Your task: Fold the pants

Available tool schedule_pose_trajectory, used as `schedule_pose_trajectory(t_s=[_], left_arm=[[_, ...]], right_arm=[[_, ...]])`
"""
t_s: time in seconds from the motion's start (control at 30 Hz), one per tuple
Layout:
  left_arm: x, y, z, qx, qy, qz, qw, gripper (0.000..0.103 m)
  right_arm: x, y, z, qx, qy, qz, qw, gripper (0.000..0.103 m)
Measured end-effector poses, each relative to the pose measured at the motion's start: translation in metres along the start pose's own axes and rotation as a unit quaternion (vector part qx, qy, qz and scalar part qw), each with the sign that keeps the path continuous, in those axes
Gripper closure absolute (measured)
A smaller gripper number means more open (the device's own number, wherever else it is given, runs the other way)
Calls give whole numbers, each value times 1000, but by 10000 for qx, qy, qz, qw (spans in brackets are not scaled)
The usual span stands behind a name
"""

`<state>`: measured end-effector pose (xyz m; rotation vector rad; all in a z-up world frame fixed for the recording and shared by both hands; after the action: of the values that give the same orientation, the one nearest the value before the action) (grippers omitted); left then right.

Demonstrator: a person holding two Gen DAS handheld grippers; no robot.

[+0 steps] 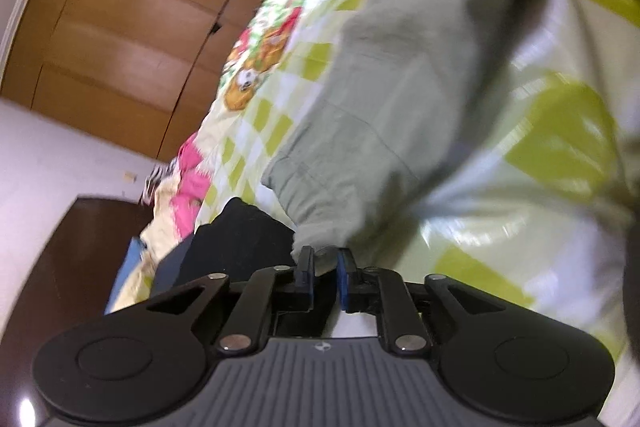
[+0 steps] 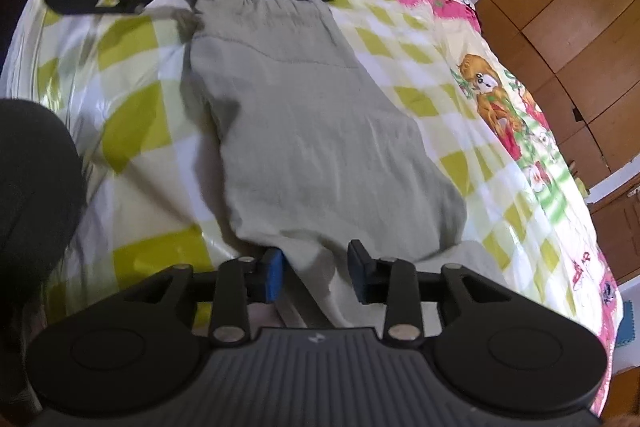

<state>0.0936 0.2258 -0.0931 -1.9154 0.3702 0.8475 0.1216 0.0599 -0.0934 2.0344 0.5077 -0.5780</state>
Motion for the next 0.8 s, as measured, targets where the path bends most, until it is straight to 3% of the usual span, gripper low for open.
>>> schedule_pose_trajectory(t_s=[0.03, 0.13, 0.33, 0.43, 0.57, 0.7, 0.8], left_arm=[[-1, 3, 1, 113, -6, 24, 9999, 65], [-3, 8, 0, 380, 26, -21, 9993, 54], [17, 5, -13, 542, 42, -94, 9985, 51], [25, -13, -16, 243, -20, -25, 9997, 67], [16, -48, -28, -26, 174, -28, 9998, 71], [14, -82, -45, -87, 390, -505, 9979, 73], [18, -77, -44, -103, 449, -667, 9967, 74]], right_arm=[[2, 2, 0, 53, -22, -31, 10000, 74], [6, 10, -1, 373, -150, -229, 9989, 96], [7, 29, -4, 643, -198, -237, 9975, 96], [8, 36, -6, 670, -197, -257, 9972, 97], [12, 55, -11, 847, -224, -294, 9957, 101], [5, 92, -27, 1145, 37, 141, 9933, 102], [-8, 93, -29, 1143, 213, 328, 9927, 102]])
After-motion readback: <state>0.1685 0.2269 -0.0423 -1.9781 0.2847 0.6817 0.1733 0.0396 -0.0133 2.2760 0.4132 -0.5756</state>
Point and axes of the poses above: each gripper's, at about its wrist camera, not at the fingertips, and x roughly the way its jaws point, y to its right, z to its underside, the point moved 9 cm from there along x, roughly the way its jaws point, and after that the axes turned 15 degrees about z, right-handed, at the moved point
